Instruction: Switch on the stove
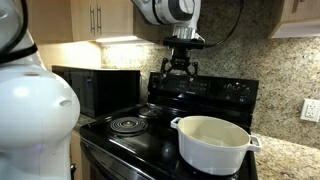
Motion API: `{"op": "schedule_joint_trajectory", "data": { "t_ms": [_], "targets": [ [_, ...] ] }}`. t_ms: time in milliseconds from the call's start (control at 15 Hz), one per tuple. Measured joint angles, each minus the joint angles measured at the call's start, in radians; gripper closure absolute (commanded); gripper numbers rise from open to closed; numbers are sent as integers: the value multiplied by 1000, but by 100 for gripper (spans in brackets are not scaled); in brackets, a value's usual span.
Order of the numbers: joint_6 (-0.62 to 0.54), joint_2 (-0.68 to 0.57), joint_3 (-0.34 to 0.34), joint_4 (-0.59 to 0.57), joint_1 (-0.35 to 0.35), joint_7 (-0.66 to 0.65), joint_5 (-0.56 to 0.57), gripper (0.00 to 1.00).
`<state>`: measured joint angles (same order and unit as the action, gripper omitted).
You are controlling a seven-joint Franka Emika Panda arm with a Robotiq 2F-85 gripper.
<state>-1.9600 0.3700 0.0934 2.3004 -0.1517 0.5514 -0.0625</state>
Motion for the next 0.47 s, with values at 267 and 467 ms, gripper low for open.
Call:
{"op": "schedule_joint_trajectory", "data": {
  "t_ms": [267, 467],
  "targets": [
    [0, 5, 4, 0, 0, 0, 0, 0],
    [0, 5, 4, 0, 0, 0, 0, 0]
  ]
}}
